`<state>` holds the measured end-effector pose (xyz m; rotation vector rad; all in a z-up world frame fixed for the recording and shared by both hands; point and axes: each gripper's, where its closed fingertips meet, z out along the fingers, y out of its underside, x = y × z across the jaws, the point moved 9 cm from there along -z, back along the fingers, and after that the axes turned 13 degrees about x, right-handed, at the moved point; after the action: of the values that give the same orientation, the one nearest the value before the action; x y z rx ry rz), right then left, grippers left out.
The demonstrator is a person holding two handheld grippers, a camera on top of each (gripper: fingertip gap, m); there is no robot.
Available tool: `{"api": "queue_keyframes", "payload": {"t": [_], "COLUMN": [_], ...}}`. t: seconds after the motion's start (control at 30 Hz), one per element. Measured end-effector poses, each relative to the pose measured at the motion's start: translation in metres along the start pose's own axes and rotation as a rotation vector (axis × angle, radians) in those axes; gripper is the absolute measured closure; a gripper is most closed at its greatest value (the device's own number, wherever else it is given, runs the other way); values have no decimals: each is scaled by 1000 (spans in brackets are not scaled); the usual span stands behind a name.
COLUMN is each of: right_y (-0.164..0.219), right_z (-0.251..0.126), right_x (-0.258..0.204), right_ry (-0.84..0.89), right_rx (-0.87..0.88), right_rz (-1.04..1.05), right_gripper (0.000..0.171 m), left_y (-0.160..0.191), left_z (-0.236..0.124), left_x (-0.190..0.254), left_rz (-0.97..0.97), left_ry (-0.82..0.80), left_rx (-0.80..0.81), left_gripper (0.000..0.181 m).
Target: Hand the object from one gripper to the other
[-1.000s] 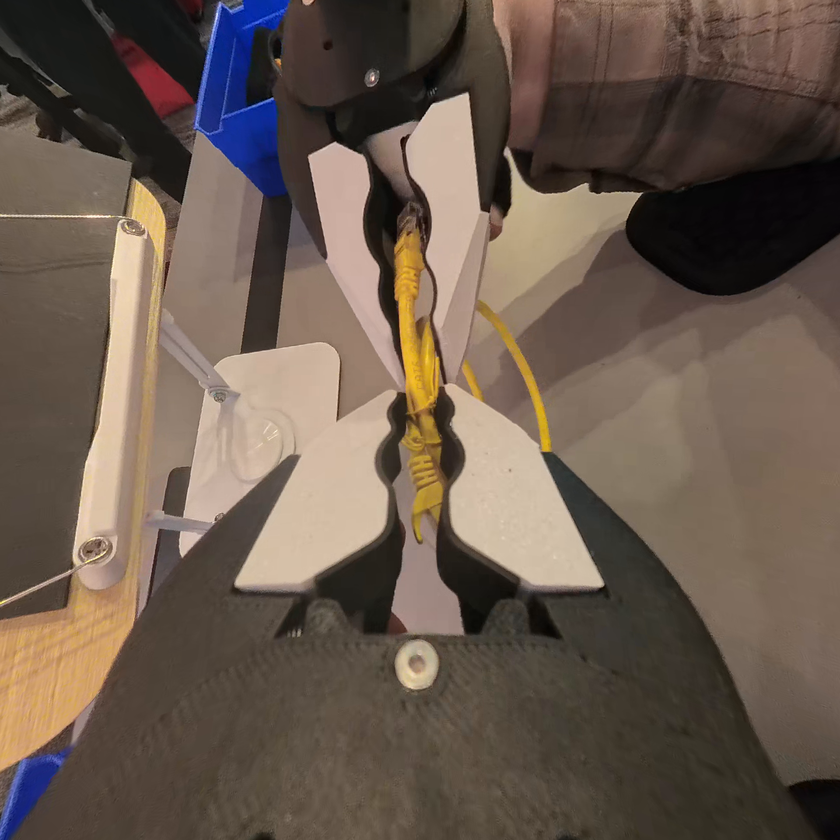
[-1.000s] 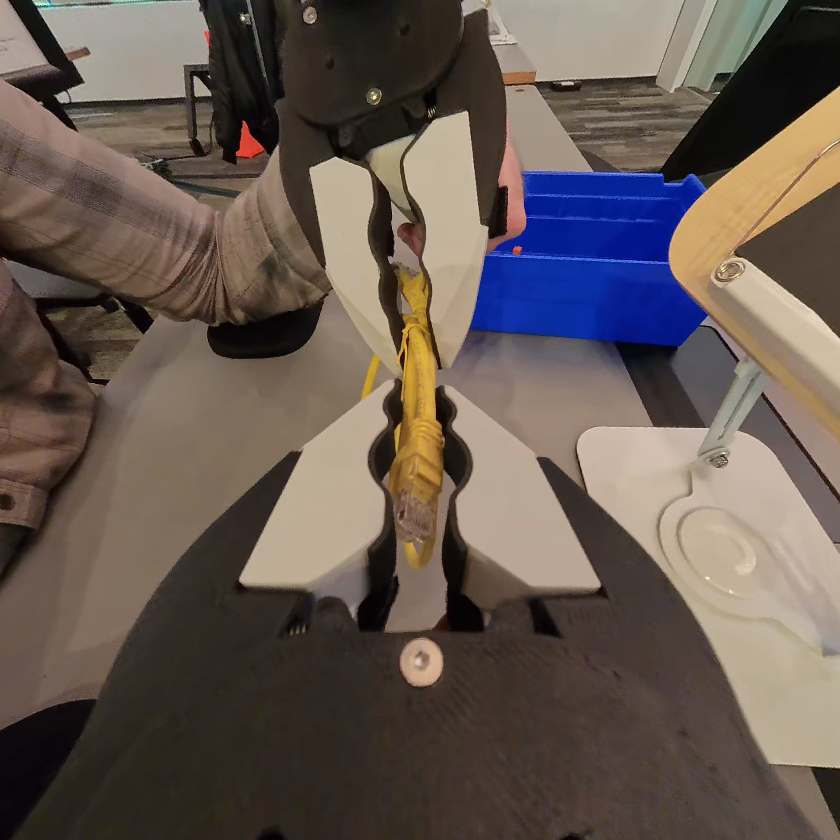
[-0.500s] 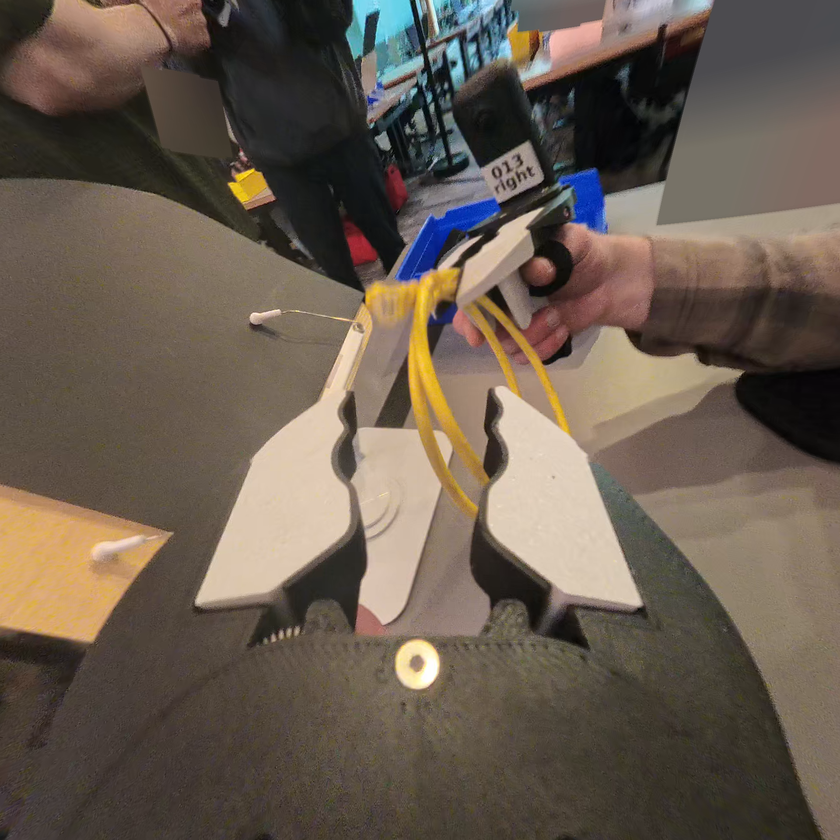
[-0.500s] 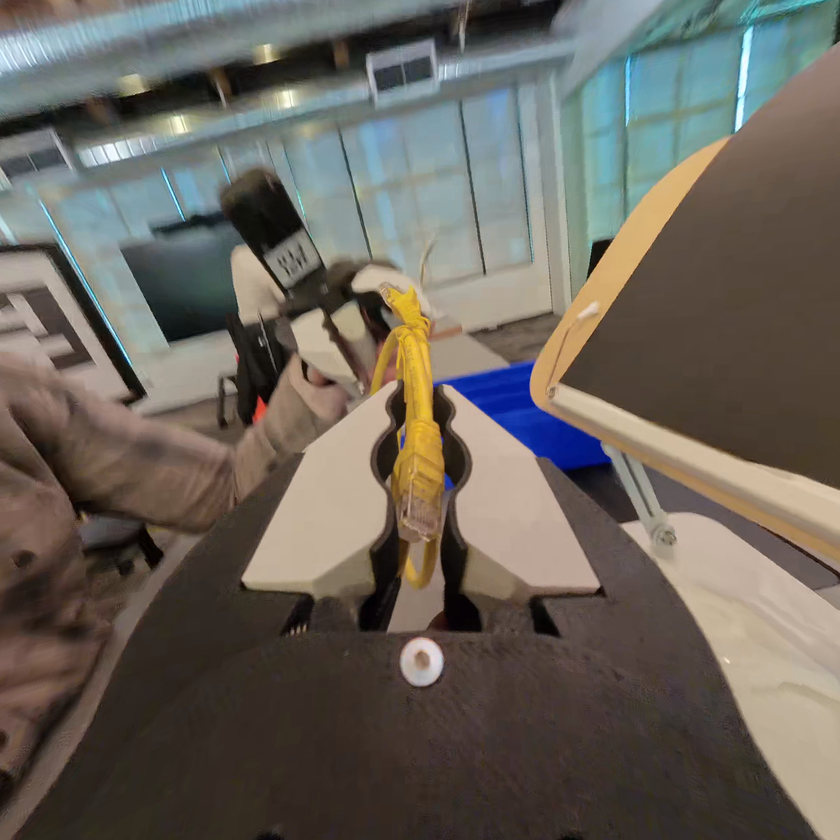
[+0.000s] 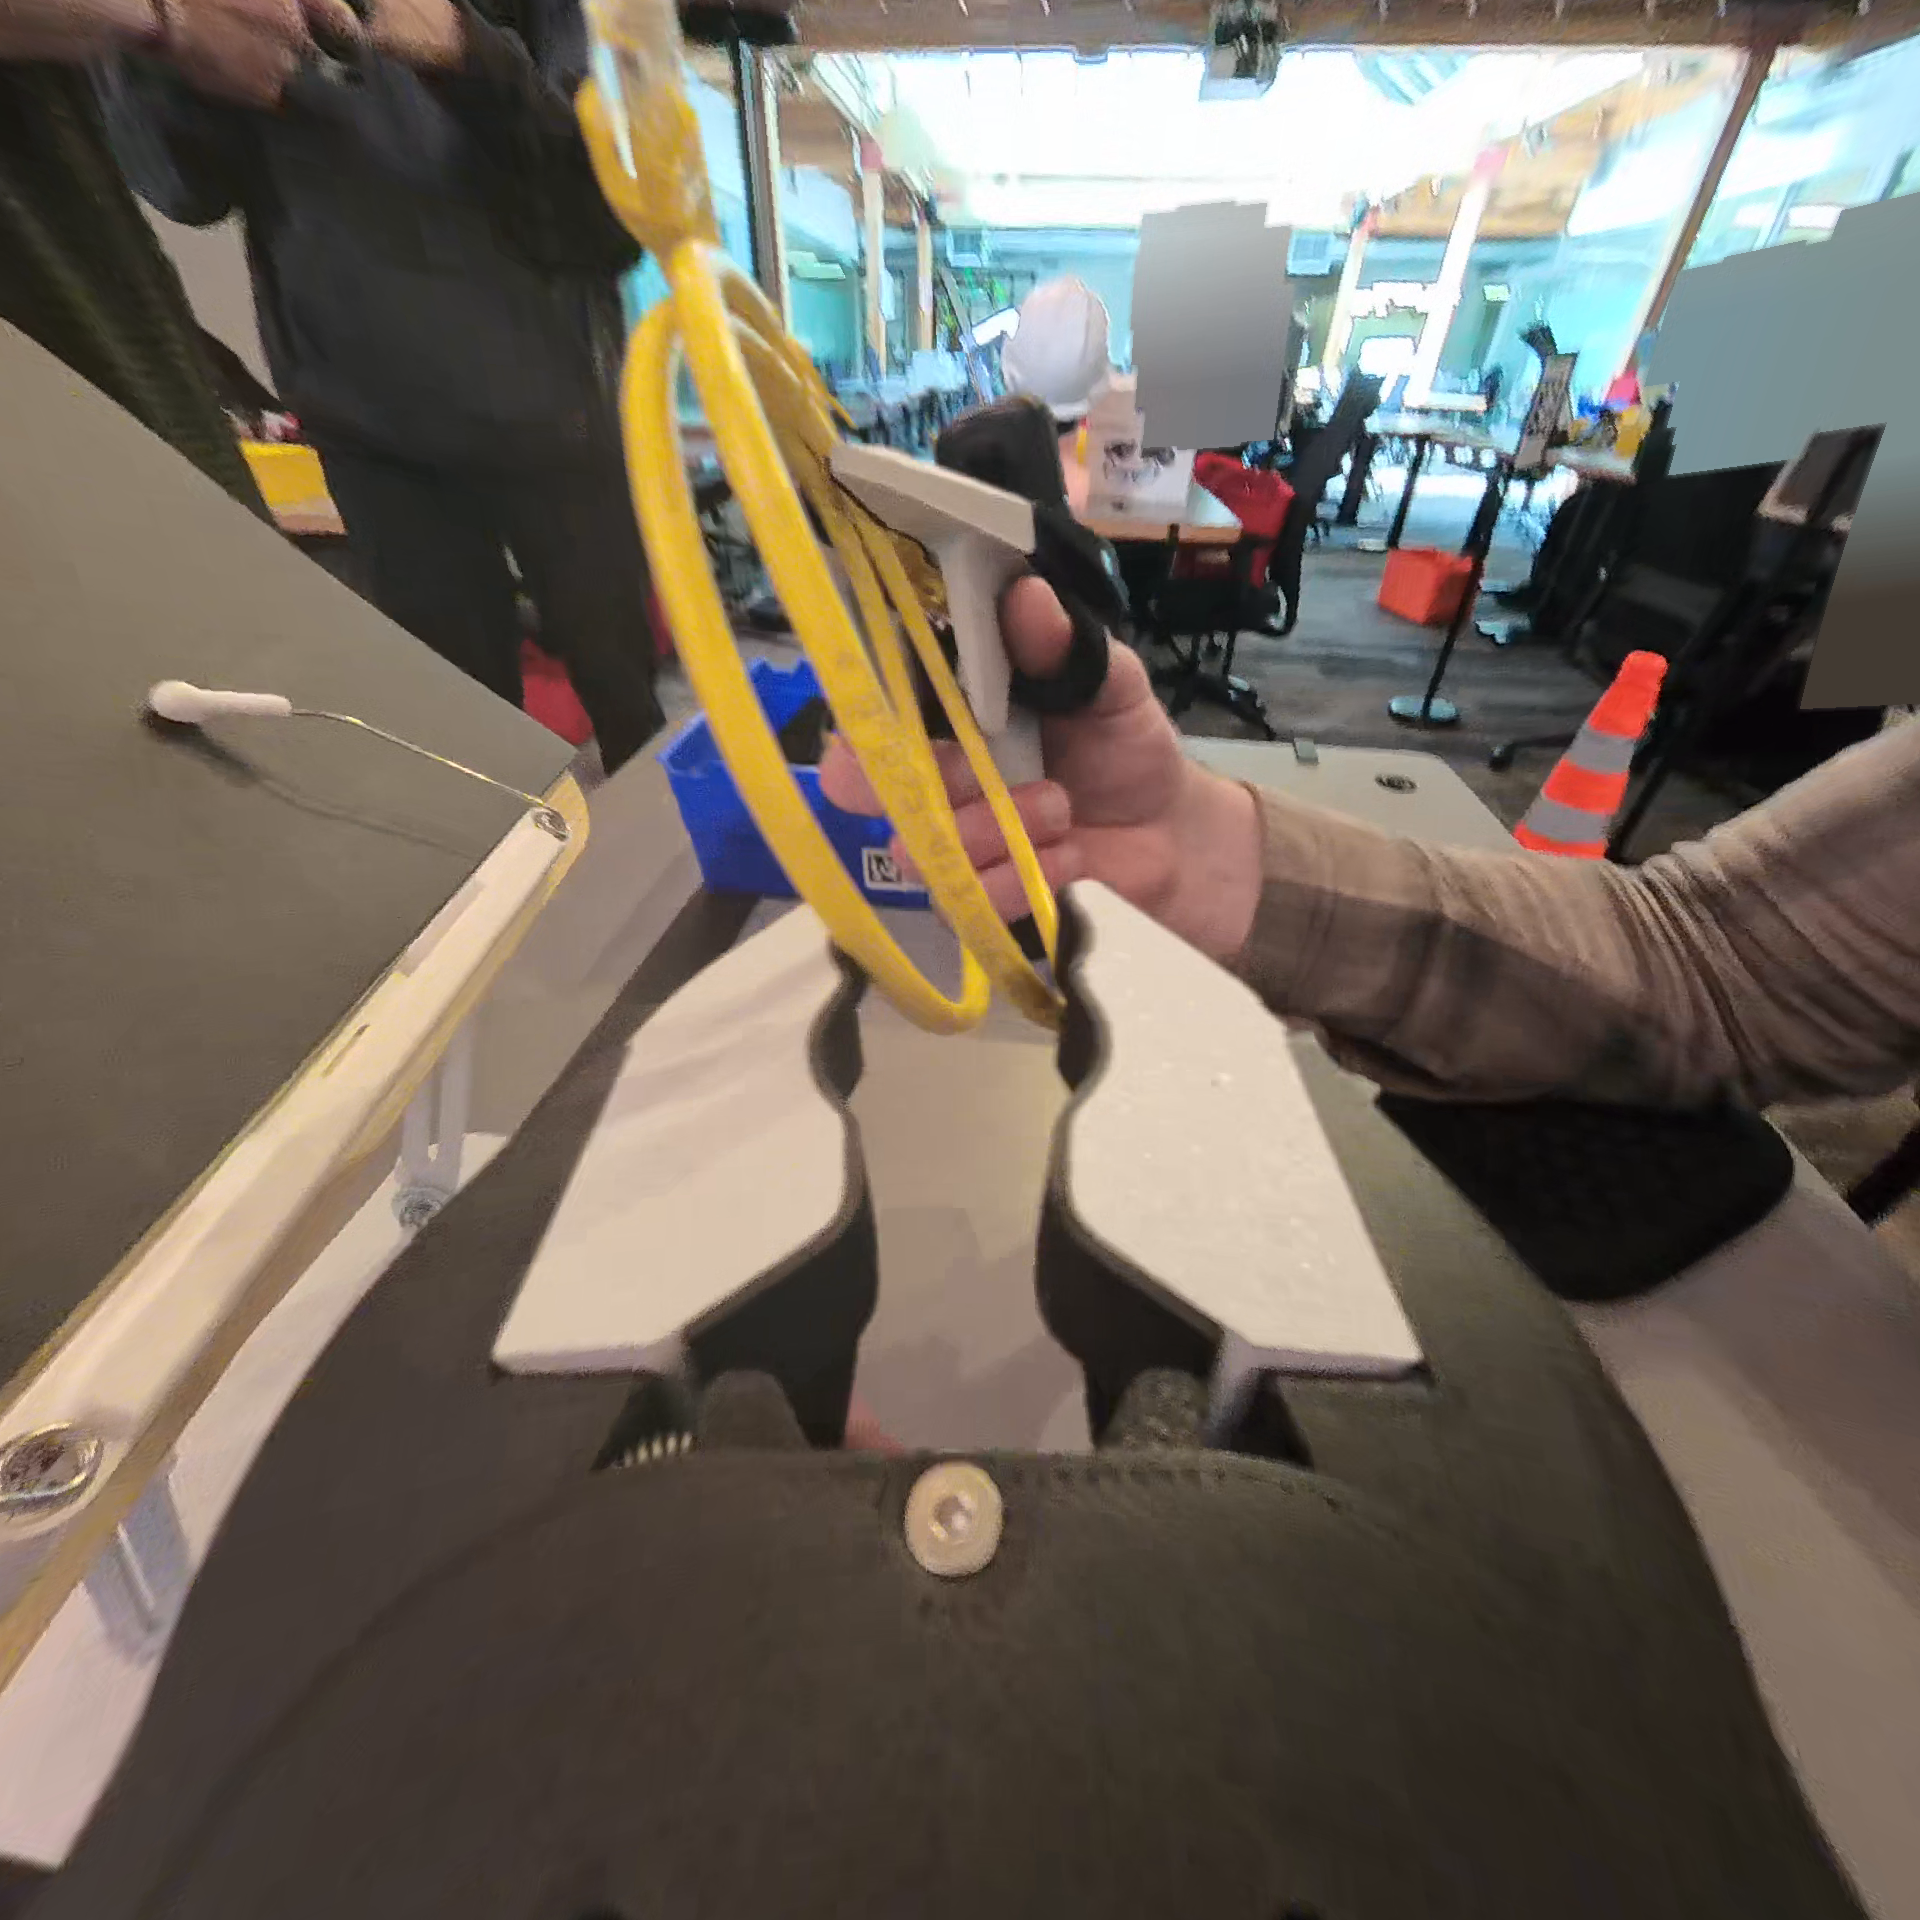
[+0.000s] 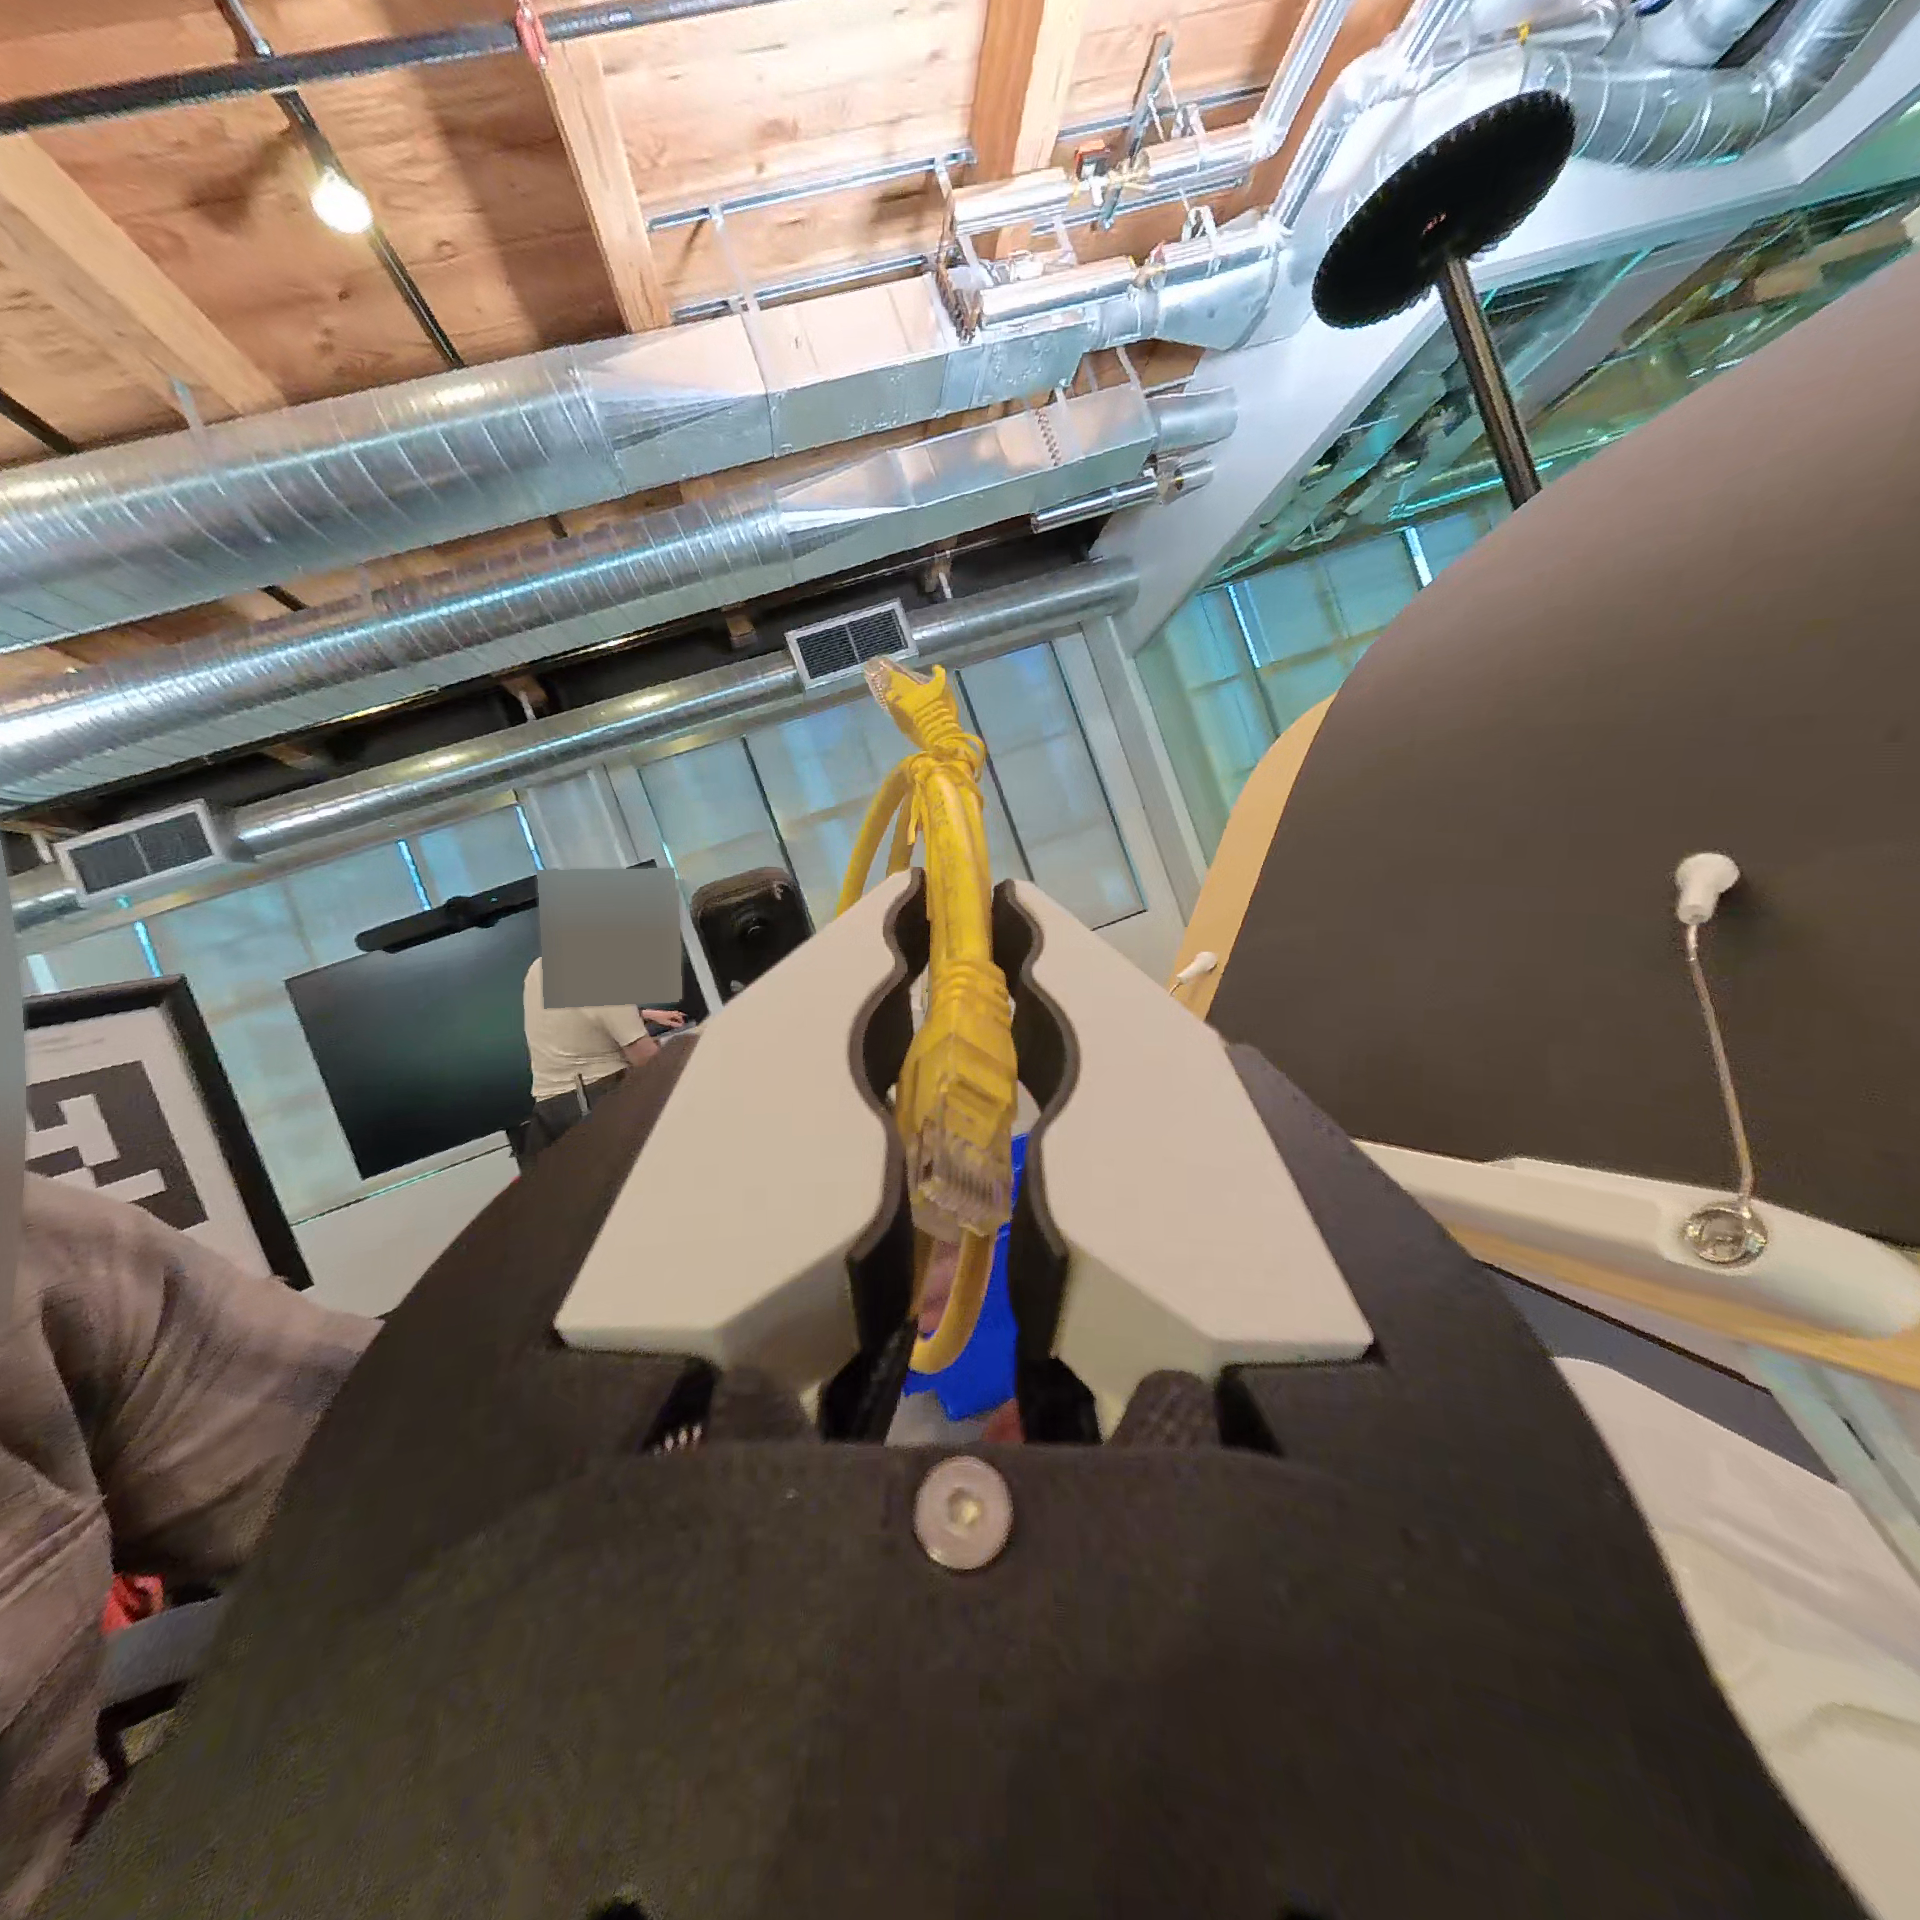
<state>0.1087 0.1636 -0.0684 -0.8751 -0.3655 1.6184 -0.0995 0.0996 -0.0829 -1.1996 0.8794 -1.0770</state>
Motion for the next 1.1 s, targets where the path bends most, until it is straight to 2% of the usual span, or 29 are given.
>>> {"api": "queue_keyframes", "payload": {"t": [0.07, 0.27, 0.3, 0.4, 0.43, 0.57, 0.67, 0.73, 0.83, 0.9, 1.0, 1.1], "right_y": [-1, -2, -2, -4, -7, -23, -35, -34, -5, 20, 50, 67], "right_z": [1, 5, 6, 9, 10, 7, 7, 9, 15, 21, 28, 32], "right_x": [-1, -8, -9, -14, -16, -29, -46, -66, -84, -83, -69, -60], "right_ry": [-5, -12, 0, 23, 35, 67, 108, 56, -81, -137, -124, -72], "right_rx": [3, 17, 12, -23, -35, -90, -150, -224, -485, -607, -666, -599], "right_rz": [-2, -52, -78, -183, -247, -543, -896, -1196, -1587, -1703, -1882, -2016], "right_gripper": [161, 161, 156, 125, 118, 111, 108, 115, 119, 115, 115, 117], "left_y": [0, -9, -11, -17, -19, -26, -33, -37, -44, -48, -52, -55], "left_z": [-1, -3, -3, -6, -7, -12, -17, -21, -27, -31, -34, -32], "left_x": [-2, 1, 1, 2, 2, -2, -6, -9, -12, -15, -15, -9], "left_rz": [-13, 25, 21, 4, -14, -78, -143, -186, -257, -307, -373, -414], "left_ry": [-12, -38, -48, -45, -46, -69, -87, -100, -131, -151, -176, -163], "left_rx": [53, 55, 50, 75, 87, 136, 205, 250, 324, 372, 410, 444], "left_gripper": [168, 174, 174, 174, 174, 174, 175, 175, 175, 175, 175, 175]}}
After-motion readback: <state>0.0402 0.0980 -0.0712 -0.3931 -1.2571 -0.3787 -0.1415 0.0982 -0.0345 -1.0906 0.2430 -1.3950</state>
